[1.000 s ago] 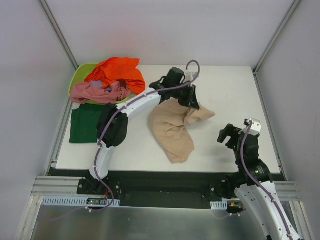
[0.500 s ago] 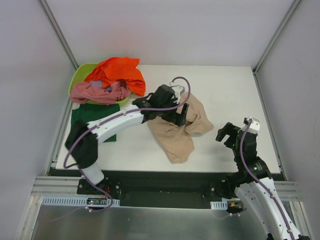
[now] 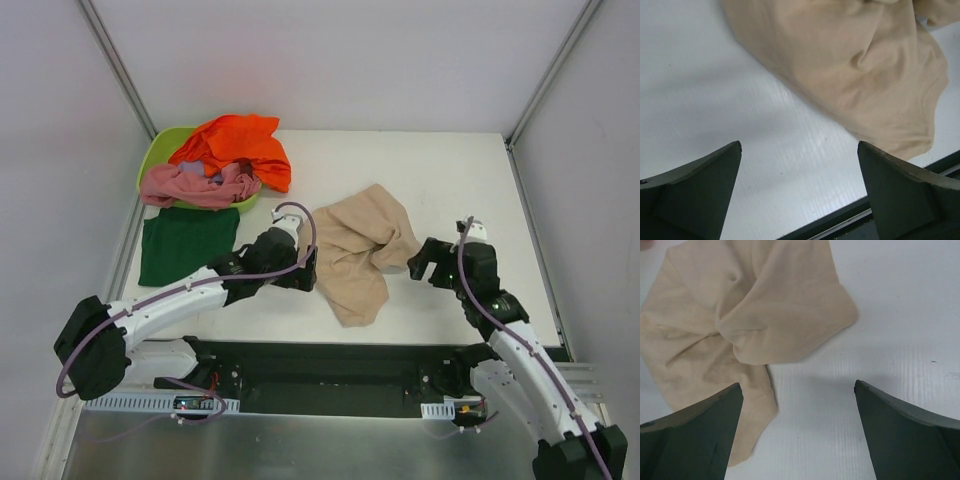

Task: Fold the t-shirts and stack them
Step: Flatten out the tshirt

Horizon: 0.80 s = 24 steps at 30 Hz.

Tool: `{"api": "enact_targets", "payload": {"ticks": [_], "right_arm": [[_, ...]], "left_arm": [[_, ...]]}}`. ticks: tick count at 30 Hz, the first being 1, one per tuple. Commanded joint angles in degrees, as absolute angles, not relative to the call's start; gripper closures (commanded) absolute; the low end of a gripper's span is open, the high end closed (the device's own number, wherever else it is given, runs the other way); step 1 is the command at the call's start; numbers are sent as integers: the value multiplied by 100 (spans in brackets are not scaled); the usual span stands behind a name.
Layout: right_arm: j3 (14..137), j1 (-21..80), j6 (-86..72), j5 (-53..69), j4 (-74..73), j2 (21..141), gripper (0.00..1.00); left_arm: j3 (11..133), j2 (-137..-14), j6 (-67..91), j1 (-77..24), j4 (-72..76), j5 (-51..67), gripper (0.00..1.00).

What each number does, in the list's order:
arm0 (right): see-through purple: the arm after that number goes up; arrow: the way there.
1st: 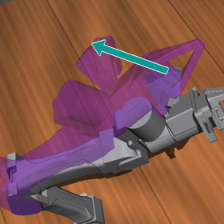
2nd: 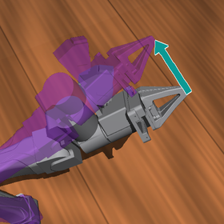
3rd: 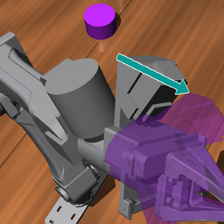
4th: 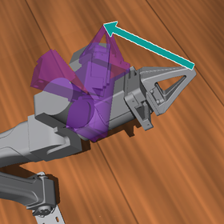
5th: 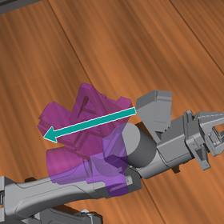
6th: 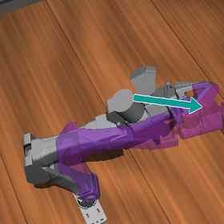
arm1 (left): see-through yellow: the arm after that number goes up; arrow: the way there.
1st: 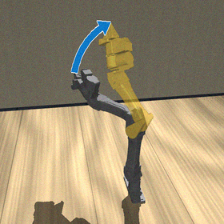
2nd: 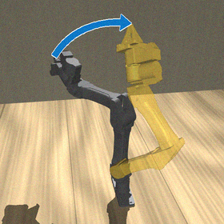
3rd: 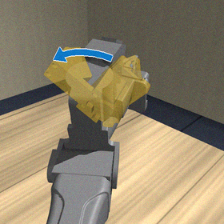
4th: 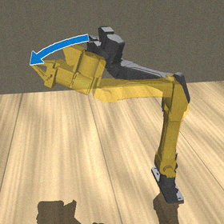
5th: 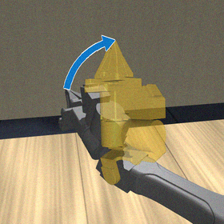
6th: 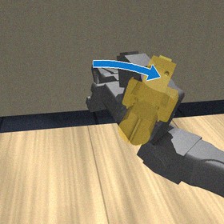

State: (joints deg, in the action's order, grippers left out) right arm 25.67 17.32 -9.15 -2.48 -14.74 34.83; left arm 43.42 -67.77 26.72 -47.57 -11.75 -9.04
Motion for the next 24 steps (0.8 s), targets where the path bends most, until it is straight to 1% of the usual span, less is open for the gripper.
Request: {"api": "enact_targets", "payload": {"ticks": [1,4,7,8,12,13,14,16,17,19,20,21,23,24], "right_arm": [[3224,1723,-686,491,-924,4462,4],[3462,1731,-537,361,-458,5358,3],[3936,1731,-299,422,-448,6369,2],[4068,1723,-247,448,-431,6598,1],[4447,1801,-150,544,-387,7416,7],[4499,1837,-132,571,-352,7522,7],[4535,1863,-114,623,-325,7645,9],[4588,1916,-88,694,-299,7821,20],[4614,1942,-79,729,-281,7866,30],[4606,1986,-105,651,-246,7884,54],[4588,2021,-105,607,-229,7840,72],[4579,2039,-97,572,-229,7770,83],[4518,2056,-149,475,-237,7603,99],[4465,2048,-210,405,-237,7498,99]], "left_arm": [[4008,-6635,2997,-4773,-450,-232,1],[3850,-6864,2971,-4781,-28,709,1],[3718,-7074,2988,-4781,386,1456,1],[3674,-7145,3058,-4781,456,1581,1],[3498,-7435,3278,-4904,650,1924,1],[3481,-7514,3313,-4948,676,1951,1],[3489,-7593,3331,-5027,703,1986,1],[3524,-7751,3383,-5220,738,2004,1],[3568,-7856,3384,-5299,747,2013,1],[3673,-8050,3436,-5422,747,2004,1],[3726,-8181,3471,-5466,747,1987,1],[3770,-8287,3506,-5510,747,1969,1],[3849,-8472,3682,-5563,730,1846,2],[3893,-8551,3752,-5590,738,1811,3]]}}
